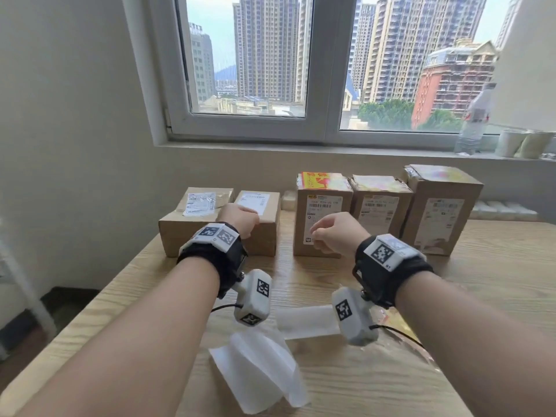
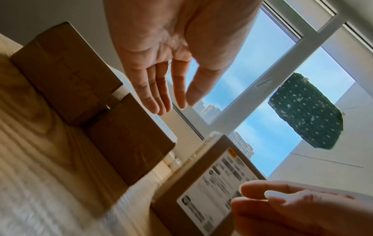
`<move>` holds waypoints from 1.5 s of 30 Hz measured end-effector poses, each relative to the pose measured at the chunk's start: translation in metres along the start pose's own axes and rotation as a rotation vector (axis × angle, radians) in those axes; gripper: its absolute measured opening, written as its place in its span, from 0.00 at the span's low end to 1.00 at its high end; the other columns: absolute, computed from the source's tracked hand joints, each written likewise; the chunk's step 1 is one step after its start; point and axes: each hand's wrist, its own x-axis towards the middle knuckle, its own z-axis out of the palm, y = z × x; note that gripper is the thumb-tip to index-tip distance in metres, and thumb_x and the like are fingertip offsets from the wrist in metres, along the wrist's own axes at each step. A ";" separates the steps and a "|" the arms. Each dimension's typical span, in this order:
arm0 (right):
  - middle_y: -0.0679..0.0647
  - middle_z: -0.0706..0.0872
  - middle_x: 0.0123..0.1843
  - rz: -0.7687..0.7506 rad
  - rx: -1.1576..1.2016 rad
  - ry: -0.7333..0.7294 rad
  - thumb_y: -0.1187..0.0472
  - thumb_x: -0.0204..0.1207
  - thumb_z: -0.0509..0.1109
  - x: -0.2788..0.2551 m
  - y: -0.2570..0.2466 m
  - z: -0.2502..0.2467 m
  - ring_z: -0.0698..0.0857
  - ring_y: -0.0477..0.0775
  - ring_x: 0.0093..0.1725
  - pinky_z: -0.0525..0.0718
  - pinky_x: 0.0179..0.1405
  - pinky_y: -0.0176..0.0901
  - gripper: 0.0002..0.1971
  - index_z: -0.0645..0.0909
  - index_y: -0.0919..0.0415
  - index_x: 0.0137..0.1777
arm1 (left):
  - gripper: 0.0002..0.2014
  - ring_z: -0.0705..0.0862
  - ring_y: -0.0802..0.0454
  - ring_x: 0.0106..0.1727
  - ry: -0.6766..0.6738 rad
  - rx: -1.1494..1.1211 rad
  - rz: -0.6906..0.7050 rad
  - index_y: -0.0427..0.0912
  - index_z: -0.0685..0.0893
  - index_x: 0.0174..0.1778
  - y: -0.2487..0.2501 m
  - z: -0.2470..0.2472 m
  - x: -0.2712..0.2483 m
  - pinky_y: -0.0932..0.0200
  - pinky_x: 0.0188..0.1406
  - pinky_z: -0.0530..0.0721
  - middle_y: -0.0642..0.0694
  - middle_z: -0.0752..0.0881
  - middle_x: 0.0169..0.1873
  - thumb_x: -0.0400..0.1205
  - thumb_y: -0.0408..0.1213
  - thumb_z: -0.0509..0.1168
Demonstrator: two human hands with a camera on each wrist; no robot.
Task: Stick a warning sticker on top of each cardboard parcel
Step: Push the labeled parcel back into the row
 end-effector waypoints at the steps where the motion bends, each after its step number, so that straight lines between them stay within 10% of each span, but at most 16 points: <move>1: 0.56 0.90 0.49 -0.017 -0.001 -0.019 0.65 0.79 0.66 0.008 -0.006 0.007 0.90 0.54 0.50 0.90 0.54 0.49 0.08 0.87 0.60 0.51 | 0.13 0.86 0.42 0.52 0.031 0.000 0.005 0.48 0.85 0.31 -0.001 -0.004 0.009 0.48 0.60 0.86 0.40 0.88 0.47 0.76 0.26 0.65; 7: 0.62 0.87 0.61 -0.038 -0.019 -0.124 0.65 0.79 0.66 0.050 -0.023 0.047 0.87 0.60 0.61 0.86 0.62 0.56 0.16 0.82 0.64 0.65 | 0.20 0.81 0.44 0.65 0.056 0.151 0.001 0.42 0.81 0.68 -0.010 -0.010 0.050 0.56 0.63 0.77 0.42 0.83 0.65 0.78 0.32 0.67; 12: 0.57 0.79 0.71 -0.020 0.047 -0.207 0.64 0.79 0.68 0.067 -0.024 0.067 0.80 0.55 0.65 0.80 0.69 0.51 0.25 0.72 0.62 0.76 | 0.29 0.74 0.44 0.73 -0.002 0.287 -0.013 0.43 0.69 0.78 -0.020 -0.001 0.066 0.55 0.68 0.72 0.43 0.75 0.74 0.79 0.35 0.66; 18: 0.59 0.79 0.70 0.063 0.220 -0.128 0.61 0.82 0.66 0.069 -0.016 0.064 0.82 0.56 0.63 0.81 0.68 0.54 0.27 0.66 0.64 0.79 | 0.24 0.82 0.43 0.60 0.010 0.335 -0.027 0.42 0.74 0.72 -0.027 -0.001 0.069 0.54 0.59 0.79 0.45 0.83 0.62 0.78 0.34 0.64; 22: 0.58 0.86 0.47 0.119 0.158 -0.135 0.56 0.84 0.63 0.061 -0.002 0.059 0.85 0.53 0.44 0.87 0.56 0.49 0.18 0.83 0.71 0.61 | 0.26 0.83 0.42 0.58 0.019 0.345 -0.073 0.38 0.76 0.68 -0.034 0.000 0.057 0.51 0.57 0.84 0.43 0.81 0.63 0.73 0.38 0.67; 29: 0.55 0.86 0.39 0.142 0.102 -0.218 0.59 0.82 0.67 0.032 0.002 0.052 0.85 0.48 0.34 0.89 0.50 0.46 0.15 0.81 0.69 0.63 | 0.19 0.83 0.46 0.37 -0.058 0.364 -0.126 0.37 0.85 0.51 -0.038 -0.006 0.023 0.61 0.28 0.72 0.41 0.85 0.39 0.73 0.49 0.68; 35: 0.52 0.84 0.47 0.025 0.028 -0.175 0.73 0.69 0.77 -0.002 -0.007 0.036 0.86 0.53 0.48 0.88 0.56 0.53 0.28 0.77 0.65 0.70 | 0.11 0.83 0.46 0.56 -0.081 0.123 -0.144 0.46 0.81 0.44 -0.030 -0.026 -0.006 0.49 0.55 0.86 0.47 0.85 0.52 0.70 0.32 0.74; 40: 0.60 0.81 0.65 0.043 0.045 -0.129 0.74 0.66 0.78 -0.022 -0.009 0.024 0.83 0.60 0.62 0.87 0.59 0.55 0.41 0.67 0.59 0.79 | 0.35 0.83 0.44 0.62 -0.145 0.040 -0.109 0.43 0.76 0.69 -0.020 -0.033 -0.031 0.48 0.53 0.88 0.44 0.85 0.60 0.66 0.21 0.77; 45: 0.59 0.83 0.64 0.085 0.099 0.008 0.72 0.65 0.79 -0.033 0.002 0.011 0.83 0.59 0.63 0.83 0.65 0.57 0.31 0.75 0.62 0.70 | 0.44 0.87 0.43 0.54 -0.150 0.010 -0.069 0.46 0.74 0.70 -0.015 -0.016 -0.047 0.45 0.52 0.89 0.44 0.88 0.53 0.58 0.18 0.79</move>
